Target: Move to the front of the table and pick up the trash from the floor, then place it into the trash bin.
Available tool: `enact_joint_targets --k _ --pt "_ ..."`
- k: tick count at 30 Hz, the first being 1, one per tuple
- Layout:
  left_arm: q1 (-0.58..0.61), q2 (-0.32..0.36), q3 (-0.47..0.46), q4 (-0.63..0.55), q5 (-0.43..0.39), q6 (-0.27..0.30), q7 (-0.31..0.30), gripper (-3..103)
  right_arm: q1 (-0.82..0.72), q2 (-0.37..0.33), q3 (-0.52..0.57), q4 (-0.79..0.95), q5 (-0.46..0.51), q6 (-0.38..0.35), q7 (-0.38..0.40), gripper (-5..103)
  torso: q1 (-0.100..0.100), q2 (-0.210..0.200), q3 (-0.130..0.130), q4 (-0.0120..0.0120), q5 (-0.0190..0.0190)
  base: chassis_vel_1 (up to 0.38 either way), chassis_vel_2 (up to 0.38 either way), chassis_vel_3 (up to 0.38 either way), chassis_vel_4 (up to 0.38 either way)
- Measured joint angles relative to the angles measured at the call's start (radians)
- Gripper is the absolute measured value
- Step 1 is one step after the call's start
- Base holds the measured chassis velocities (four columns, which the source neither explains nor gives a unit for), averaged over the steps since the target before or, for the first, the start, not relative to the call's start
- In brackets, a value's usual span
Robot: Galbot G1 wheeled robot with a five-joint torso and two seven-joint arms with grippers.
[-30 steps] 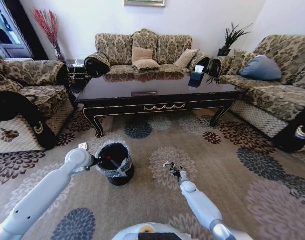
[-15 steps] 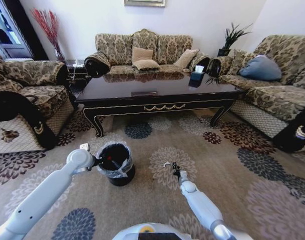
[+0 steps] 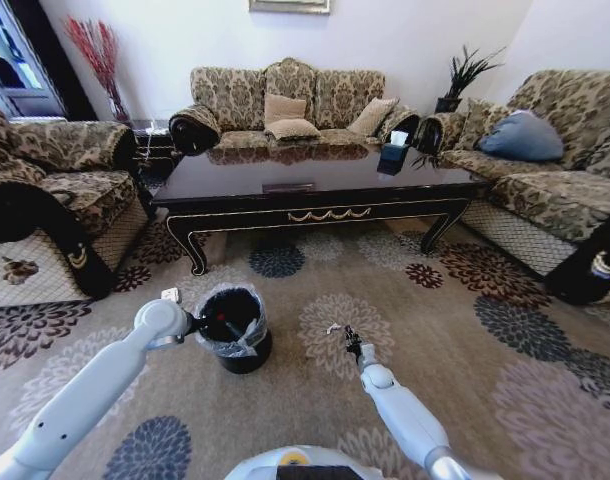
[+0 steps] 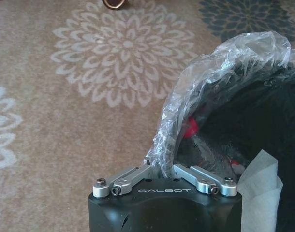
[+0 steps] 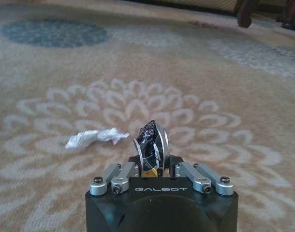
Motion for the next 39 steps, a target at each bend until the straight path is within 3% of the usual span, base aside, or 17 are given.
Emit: enact_joint_targets --k 7,13,16,18,21,24,27,31,39 --pt "-0.036 -0.047 0.056 -0.003 0.02 0.0 0.0 0 -0.088 -0.092 0.046 0.21 0.073 -0.047 0.033 27 0.0 0.0 0.0 -0.0004 -0.0002 0.0 0.0 0.0 0.0" --pt "-0.106 -0.116 0.157 0.01 0.036 0.0 -0.015 0 -0.22 -0.191 0.114 0.45 0.123 -0.084 0.064 27 0.0 0.0 0.0 -0.0001 -0.0001 0.0 0.0 0.0 0.0" --pt "-0.175 -0.152 0.24 0.02 0.038 0.0 -0.036 0 -0.308 -0.24 0.154 0.592 0.138 -0.091 0.074 27 0.0 0.0 0.0 -0.0011 -0.0002 0.0 0.0 0.0 0.0" --pt "-0.192 -0.16 0.26 0.022 0.038 0.0 -0.042 0 -0.322 -0.247 0.161 0.622 0.141 -0.094 0.076 27 0.0 0.0 0.0 -0.0006 -0.0001 0.0 0.0 0.0 0.0" --pt "-0.289 -0.216 0.399 0.053 0.034 0.0 -0.067 0 -0.4 -0.268 0.207 0.766 0.155 -0.103 0.094 27 0.0 0.0 0.0 0.0005 -0.0003 0.0 0.0 0.0 0.0" --pt "-0.34 -0.249 0.466 0.077 0.03 0.0 -0.079 0 -0.436 -0.276 0.233 0.831 0.158 -0.106 0.101 27 0.0 0.0 0.0 -0.0004 0.0 0.0 0.0 0.0 0.0" --pt "-0.433 -0.324 0.567 0.136 0.017 0.0 -0.096 0 -0.512 -0.276 0.294 0.962 0.161 -0.112 0.113 27 0.0 0.0 0.0 -0.0008 0.0 0.0 0.0 0.0 0.0" --pt "-0.485 -0.404 0.618 0.207 0.016 0.0 -0.106 0 -0.585 -0.259 0.343 1.079 0.16 -0.116 0.121 27 0.0 0.0 0.0 0.0003 0.0001 0.0 0.0 0.0 0.0" --pt "-0.557 -0.579 0.698 0.292 0.012 0.0 -0.117 0 -0.729 -0.233 0.399 1.256 0.136 -0.116 0.118 27 0.0 0.0 0.0 -0.0007 0.0001 0.0 0.0 0.0 0.0"
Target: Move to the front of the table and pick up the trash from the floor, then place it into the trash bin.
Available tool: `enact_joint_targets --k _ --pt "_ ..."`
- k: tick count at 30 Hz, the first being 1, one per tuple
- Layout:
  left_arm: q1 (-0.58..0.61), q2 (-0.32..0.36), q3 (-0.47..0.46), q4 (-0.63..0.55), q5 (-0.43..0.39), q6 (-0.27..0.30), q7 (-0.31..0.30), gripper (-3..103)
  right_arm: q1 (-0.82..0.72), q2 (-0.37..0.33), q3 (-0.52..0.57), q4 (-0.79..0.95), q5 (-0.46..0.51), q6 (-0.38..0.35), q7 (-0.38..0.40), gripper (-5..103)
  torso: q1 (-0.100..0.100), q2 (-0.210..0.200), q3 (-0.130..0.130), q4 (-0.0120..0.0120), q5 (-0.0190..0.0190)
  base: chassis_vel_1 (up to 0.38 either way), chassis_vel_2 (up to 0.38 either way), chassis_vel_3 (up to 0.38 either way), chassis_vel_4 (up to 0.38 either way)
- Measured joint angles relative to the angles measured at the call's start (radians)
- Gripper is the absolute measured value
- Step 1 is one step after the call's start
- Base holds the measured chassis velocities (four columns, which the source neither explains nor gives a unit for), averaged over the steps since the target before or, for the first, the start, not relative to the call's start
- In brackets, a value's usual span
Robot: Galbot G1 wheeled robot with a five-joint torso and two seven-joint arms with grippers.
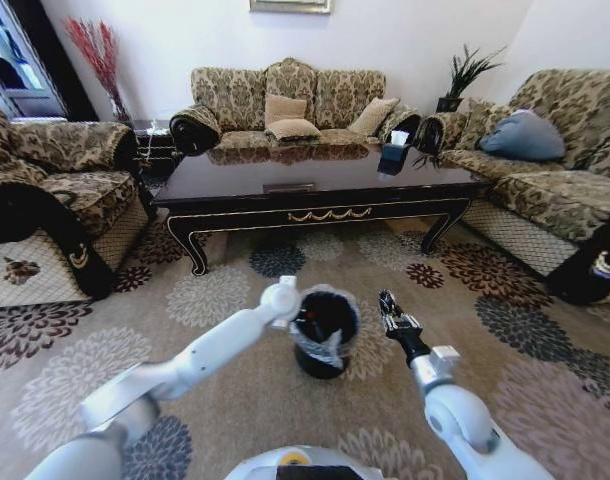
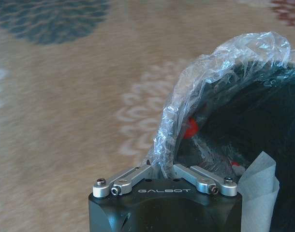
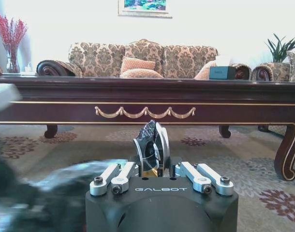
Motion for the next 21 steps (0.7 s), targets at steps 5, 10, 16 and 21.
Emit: enact_joint_targets --k 5,10,16,21 --pt "-0.027 -0.069 0.032 0.021 -0.011 0.0 -0.012 0 -0.046 0.014 0.013 0.026 -0.025 0.009 -0.007 27 0.0 0.0 0.0 0.0003 0.0 0.0 0.0 0.0 0.0" --pt "-0.037 -0.092 0.05 0.019 -0.02 0.0 -0.024 0 -0.073 0.028 0.016 0.029 -0.051 0.021 -0.015 27 0.0 0.0 0.0 0.0006 -0.0001 0.0 0.0 0.0 0.0" --pt "-0.033 -0.091 0.051 0.014 -0.02 0.0 -0.033 0 -0.069 0.031 0.004 0.023 -0.066 0.033 -0.024 28 0.0 0.0 0.0 0.0006 -0.0002 0.0 0.0 0.0 0.0" --pt "-0.025 -0.063 0.047 -0.004 -0.018 0.0 -0.035 0 -0.066 0.033 -0.008 0.016 -0.067 0.041 -0.025 44 0.0 0.0 0.0 0.0003 -0.0003 0.0 0.0 0.0 0.0"
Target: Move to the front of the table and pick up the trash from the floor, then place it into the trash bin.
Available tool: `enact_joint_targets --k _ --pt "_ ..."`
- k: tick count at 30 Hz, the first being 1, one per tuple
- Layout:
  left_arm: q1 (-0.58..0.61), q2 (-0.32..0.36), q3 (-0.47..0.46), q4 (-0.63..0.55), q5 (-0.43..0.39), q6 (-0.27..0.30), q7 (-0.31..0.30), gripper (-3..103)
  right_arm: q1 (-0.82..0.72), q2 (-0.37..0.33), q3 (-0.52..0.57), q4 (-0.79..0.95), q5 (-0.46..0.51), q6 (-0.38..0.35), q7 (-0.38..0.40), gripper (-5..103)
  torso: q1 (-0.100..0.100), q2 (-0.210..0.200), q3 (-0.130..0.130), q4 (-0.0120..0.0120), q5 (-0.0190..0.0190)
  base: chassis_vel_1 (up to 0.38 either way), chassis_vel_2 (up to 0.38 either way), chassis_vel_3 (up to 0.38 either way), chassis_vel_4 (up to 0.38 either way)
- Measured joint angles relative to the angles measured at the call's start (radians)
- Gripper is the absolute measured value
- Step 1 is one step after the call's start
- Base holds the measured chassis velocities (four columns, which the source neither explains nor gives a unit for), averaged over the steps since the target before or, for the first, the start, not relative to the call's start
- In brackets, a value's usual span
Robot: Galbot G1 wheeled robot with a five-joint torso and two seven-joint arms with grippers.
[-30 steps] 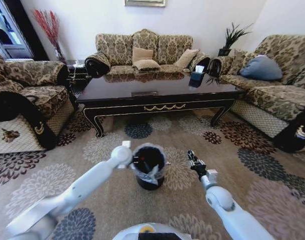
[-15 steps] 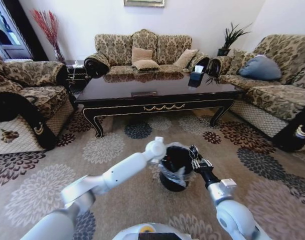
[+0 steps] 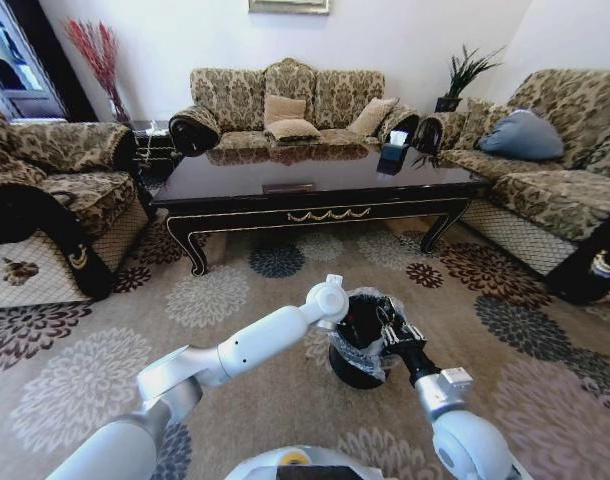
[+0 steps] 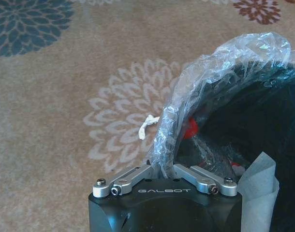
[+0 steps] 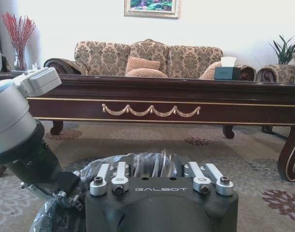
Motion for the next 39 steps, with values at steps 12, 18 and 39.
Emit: enact_joint_targets --k 12,18,39 --pt "0.009 0.05 -0.035 -0.011 0.001 0.0 0.001 0 0.021 0.004 -0.023 -0.021 -0.002 0.059 -0.027 88 0.0 0.0 0.0 0.0001 -0.0001 0.0 0.0 0.0 0.0" --pt "0.023 0.128 -0.064 -0.022 -0.001 0.0 0.017 0 0.02 0.005 -0.016 -0.029 0.0 0.089 -0.044 100 0.0 0.0 0.0 0.0 -0.0003 0.0 0.0 0.0 0.0" --pt "0.246 0.403 -0.387 -0.168 -0.025 0.0 0.057 0 0.098 -0.008 -0.046 -0.101 0.018 0.09 -0.038 100 0.0 0.0 0.0 -0.0004 -0.0006 -0.093 0.084 0.08 -0.089"
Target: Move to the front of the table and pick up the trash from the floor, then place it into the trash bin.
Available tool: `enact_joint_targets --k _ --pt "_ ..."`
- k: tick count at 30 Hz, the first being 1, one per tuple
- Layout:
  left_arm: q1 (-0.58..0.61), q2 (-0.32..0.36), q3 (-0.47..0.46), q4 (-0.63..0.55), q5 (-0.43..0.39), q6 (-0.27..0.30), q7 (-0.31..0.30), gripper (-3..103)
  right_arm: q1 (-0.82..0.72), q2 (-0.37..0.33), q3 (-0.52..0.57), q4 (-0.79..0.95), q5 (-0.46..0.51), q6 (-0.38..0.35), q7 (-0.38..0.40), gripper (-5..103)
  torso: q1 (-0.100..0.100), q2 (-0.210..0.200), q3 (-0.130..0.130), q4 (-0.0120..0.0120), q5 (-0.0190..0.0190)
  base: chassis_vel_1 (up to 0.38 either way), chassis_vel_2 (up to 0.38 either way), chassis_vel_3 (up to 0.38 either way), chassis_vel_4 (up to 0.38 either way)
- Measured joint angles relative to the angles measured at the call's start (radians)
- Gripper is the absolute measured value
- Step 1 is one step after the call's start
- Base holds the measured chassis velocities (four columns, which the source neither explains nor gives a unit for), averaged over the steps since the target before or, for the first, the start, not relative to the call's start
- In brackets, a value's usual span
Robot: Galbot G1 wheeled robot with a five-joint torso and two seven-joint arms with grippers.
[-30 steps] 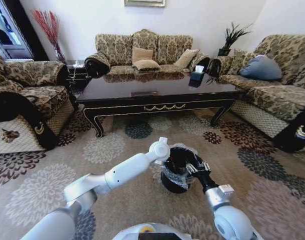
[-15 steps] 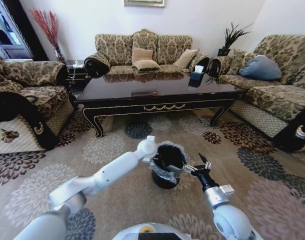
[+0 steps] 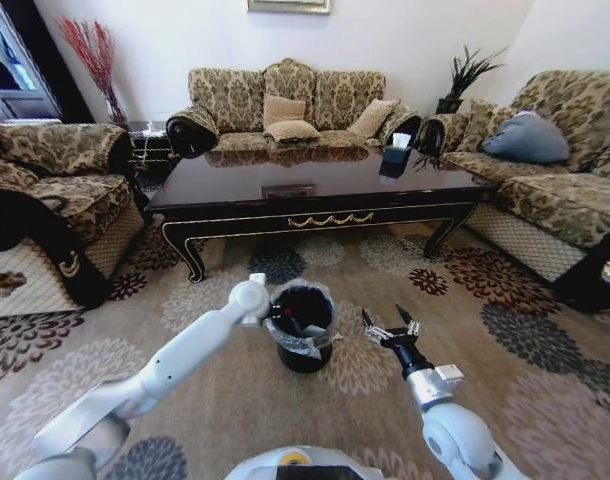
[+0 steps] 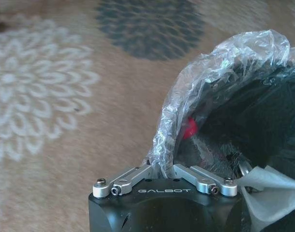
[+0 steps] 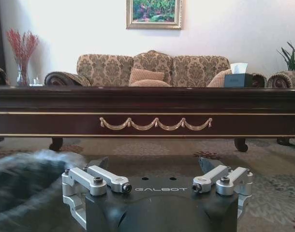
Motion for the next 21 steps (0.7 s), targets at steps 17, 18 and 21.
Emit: enact_joint_targets --k 17,18,21 --pt "0.298 0.243 -0.333 -0.131 0.013 0.0 0.073 0 0.177 -0.02 -0.098 -0.351 -0.016 -0.023 -0.048 100 0.0 0.0 0.0 0.0002 0.0002 -0.025 0.026 0.017 -0.023" --pt "0.312 0.246 -0.342 -0.141 0.015 0.0 0.073 0 0.194 -0.02 -0.11 -0.38 -0.017 -0.019 -0.054 100 0.0 0.0 0.0 0.0 0.0001 0.0 0.0 0.0 0.0" --pt "0.358 0.254 -0.373 -0.168 0.024 0.0 0.073 0 0.254 -0.019 -0.157 -0.484 -0.019 -0.006 -0.076 100 0.0 0.0 0.0 -0.0001 0.0007 0.0 0.0 0.0 0.0"
